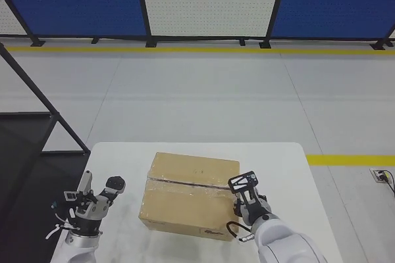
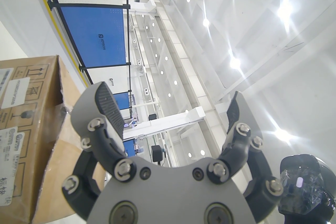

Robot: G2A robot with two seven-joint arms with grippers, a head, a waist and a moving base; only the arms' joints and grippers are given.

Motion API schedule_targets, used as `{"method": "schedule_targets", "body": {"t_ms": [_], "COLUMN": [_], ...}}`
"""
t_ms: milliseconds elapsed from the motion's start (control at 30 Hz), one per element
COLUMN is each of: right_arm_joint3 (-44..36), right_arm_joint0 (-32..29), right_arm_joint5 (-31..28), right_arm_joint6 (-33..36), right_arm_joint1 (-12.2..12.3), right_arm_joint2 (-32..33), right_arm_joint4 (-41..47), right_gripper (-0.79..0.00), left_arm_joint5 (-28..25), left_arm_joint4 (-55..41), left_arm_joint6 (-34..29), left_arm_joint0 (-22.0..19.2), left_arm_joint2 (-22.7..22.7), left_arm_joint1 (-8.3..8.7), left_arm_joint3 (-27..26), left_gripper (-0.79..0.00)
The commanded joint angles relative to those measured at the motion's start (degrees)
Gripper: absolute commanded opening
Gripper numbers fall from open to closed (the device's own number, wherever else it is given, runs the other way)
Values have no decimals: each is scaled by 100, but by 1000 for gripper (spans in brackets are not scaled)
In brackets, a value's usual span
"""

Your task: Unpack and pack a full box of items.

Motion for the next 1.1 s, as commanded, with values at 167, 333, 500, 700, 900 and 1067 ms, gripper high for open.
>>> {"method": "schedule_targets", "body": {"t_ms": [167, 333, 500, 700, 900, 1067], "right_arm_joint3": [-326, -591, -591, -577, -436, 404], "right_arm_joint0": [-249, -560, -560, -691, -467, 228], "right_arm_joint5": [222, -200, -200, -258, 99, 349], "right_arm_joint6": [-388, -1083, -1083, -1433, -1523, -1199], "right_arm_joint1": [1, 56, 56, 46, -61, -187], "right_arm_joint2": [104, 74, 74, 144, 456, 620], "right_arm_joint4": [-103, -562, -562, 117, 3026, 6093], "right_gripper": [0, 0, 0, 0, 0, 0], "left_arm_joint5": [0, -44, -340, -372, -108, 14], "left_arm_joint4": [8, 123, 715, 373, -284, -659], "left_arm_joint6": [-6, -11, -228, -701, -847, -855], "left_arm_joint0": [-7, 3, 83, 302, 331, 399], "left_arm_joint2": [15, -22, -133, -406, -536, -584], "left_arm_joint1": [2, 10, 47, 97, 113, 112], "left_arm_joint3": [-1, 9, 40, 113, 80, 52], "left_gripper": [0, 0, 0, 0, 0, 0]}}
